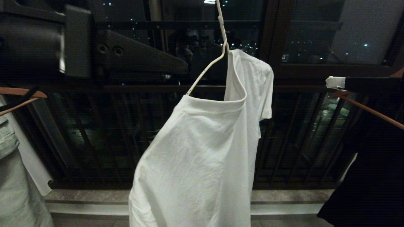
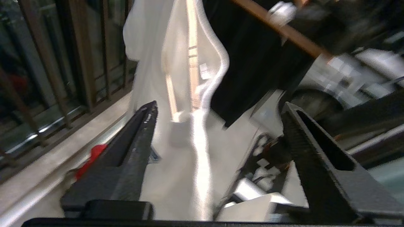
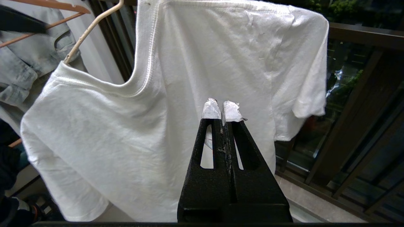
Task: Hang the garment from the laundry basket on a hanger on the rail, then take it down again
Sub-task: Hang the clothes rack on the clothesline
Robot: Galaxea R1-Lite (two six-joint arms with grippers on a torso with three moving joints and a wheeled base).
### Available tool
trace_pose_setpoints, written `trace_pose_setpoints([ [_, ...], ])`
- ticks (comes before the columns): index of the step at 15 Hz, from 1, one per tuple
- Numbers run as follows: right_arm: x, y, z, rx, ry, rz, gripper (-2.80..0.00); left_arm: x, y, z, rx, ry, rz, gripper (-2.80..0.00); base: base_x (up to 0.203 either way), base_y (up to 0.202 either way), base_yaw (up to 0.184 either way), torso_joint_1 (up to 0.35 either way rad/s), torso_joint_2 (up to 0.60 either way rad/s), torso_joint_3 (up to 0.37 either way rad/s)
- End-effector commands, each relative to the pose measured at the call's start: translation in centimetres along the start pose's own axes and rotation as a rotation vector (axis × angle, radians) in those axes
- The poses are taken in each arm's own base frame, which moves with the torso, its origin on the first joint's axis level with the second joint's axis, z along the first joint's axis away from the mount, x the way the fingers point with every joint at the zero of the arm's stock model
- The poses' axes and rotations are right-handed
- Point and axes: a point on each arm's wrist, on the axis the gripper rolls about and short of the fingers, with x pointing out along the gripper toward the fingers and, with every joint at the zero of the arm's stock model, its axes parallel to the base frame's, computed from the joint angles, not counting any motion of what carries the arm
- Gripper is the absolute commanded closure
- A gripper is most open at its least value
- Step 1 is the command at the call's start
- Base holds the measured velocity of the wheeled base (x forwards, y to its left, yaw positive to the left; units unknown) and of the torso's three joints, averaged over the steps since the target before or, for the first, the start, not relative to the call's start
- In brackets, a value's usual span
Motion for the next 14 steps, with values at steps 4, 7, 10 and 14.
trace_pose_setpoints([
  [4,-0.1,0.1,0.1,0.0,-0.002,0.007,0.0,-4.8,-2.4,-1.2,-0.059,-0.114,0.17,0.0,0.0,0.0,0.0,0.0,0.0,0.0],
  [7,0.0,0.2,0.2,0.015,-0.001,0.015,0.0,-4.7,-2.0,-2.6,-0.101,-0.038,0.2,0.0,0.0,0.0,0.0,0.0,0.0,0.0],
  [10,0.0,0.9,0.8,0.071,0.016,0.044,0.0,-3.6,-1.2,-2.9,-0.133,0.026,0.215,0.0,0.0,0.0,0.0,0.0,0.0,0.0],
  [14,0.0,1.1,0.9,0.085,0.037,0.053,0.0,-1.7,-0.9,-3.3,-0.147,0.092,0.184,0.0,0.0,0.0,0.0,0.0,0.0,0.0],
])
